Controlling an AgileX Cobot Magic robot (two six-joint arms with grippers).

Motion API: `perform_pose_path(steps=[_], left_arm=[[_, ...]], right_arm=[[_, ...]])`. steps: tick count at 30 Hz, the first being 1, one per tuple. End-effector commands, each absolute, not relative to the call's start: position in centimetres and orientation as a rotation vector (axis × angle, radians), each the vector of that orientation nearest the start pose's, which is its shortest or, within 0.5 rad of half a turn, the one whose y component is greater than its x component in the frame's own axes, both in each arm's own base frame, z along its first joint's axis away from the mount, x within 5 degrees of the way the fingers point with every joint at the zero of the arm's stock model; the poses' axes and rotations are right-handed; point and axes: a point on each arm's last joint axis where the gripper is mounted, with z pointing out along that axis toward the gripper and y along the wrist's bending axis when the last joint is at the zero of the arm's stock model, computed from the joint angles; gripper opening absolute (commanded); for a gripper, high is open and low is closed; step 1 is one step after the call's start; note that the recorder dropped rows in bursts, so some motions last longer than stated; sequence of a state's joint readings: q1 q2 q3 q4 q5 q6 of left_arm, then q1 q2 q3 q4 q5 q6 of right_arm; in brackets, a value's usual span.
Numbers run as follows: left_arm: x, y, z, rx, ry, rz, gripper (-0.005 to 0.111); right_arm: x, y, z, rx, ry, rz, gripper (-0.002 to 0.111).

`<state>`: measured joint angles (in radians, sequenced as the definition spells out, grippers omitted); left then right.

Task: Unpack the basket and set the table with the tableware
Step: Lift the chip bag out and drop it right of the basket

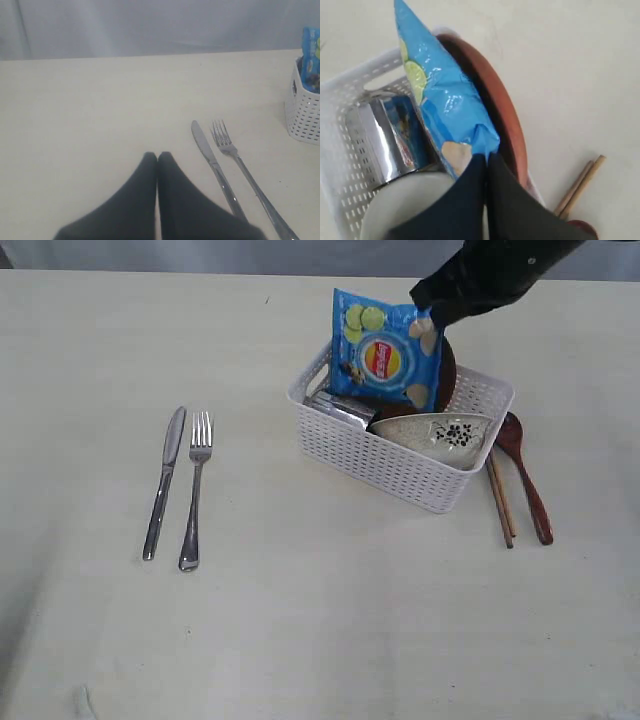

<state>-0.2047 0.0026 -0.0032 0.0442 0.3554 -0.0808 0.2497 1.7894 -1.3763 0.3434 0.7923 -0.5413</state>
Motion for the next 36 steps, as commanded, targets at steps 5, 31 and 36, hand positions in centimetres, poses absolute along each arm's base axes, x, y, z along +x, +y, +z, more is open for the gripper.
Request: perform_pose_path(steps=[5,31,36], left_arm=[[5.3,-1.0,18.2,0.147,1.825,-0.157,0.000],[5.3,-1.0,18.2,0.147,1.825,-0.157,0.000],[5.3,-1.0,18.2,0.147,1.825,-0.157,0.000]], right_arm=[[34.1,10.4,33.0,-0.657,2.293,0.271,0.000],[32.6,-5.8,22.2,0.421,2.688,0.429,0.000],[32.9,-5.8,20.8,0.440,2.735,0.455,0.000]])
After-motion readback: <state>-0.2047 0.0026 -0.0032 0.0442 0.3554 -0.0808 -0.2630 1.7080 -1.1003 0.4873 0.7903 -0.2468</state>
